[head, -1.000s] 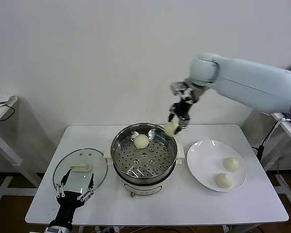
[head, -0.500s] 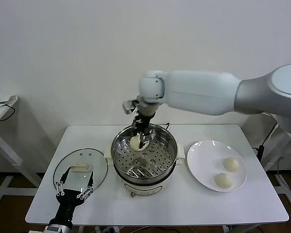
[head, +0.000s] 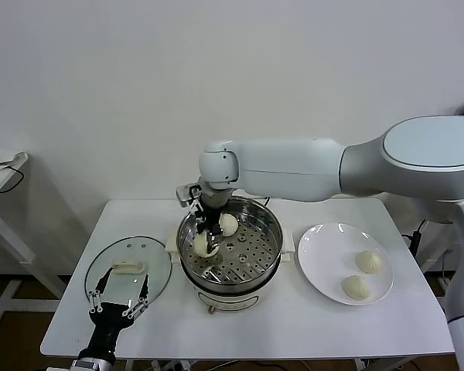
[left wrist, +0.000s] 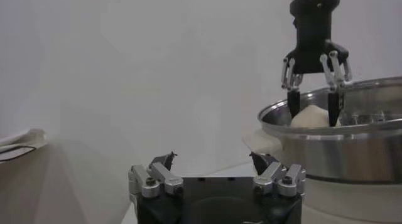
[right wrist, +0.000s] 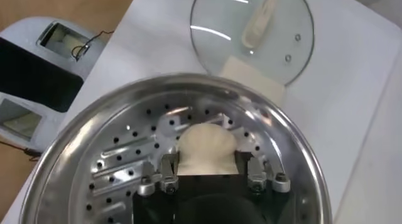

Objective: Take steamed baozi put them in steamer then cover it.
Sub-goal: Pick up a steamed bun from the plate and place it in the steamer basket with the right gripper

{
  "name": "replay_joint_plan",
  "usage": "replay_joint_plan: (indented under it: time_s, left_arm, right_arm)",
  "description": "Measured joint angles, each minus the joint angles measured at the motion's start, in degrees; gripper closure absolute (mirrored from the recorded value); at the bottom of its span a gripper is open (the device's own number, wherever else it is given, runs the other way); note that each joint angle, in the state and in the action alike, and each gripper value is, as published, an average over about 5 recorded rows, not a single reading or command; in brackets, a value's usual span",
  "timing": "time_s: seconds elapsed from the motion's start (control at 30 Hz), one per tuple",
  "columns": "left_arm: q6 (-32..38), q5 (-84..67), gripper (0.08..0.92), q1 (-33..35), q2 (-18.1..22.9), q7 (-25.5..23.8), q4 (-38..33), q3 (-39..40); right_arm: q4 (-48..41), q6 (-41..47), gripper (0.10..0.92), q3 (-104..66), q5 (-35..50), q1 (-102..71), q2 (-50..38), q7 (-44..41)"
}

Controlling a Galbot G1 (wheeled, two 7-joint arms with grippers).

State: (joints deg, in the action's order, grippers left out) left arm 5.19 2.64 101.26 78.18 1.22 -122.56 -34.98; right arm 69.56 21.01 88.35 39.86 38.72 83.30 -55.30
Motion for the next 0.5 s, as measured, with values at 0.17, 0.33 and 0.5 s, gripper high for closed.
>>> replay_joint_plan:
  time_s: [0.17, 0.33, 0.5]
  left_arm:
    - [-0.01, 0.00, 0.177, 0.03, -0.01, 0.03, -0.01, -0.21]
    - [-0.09, -0.13, 0.177, 0.13, 0.01, 0.09, -0.14, -0.41]
    - [-0.35, -0.52, 0.177, 0.08, 0.06, 0.13, -0.42, -0.61]
  right_arm:
    - [-0.35, 0.10, 0.382, 0.01, 0.01, -0.96, 0.50, 1.04]
    - [0.05, 0.23, 0.261, -0.27, -0.07, -1.45, 0.29, 1.97]
    - [1.40, 0.23, 0.205, -1.14, -0.62, -0.90, -1.21, 2.07]
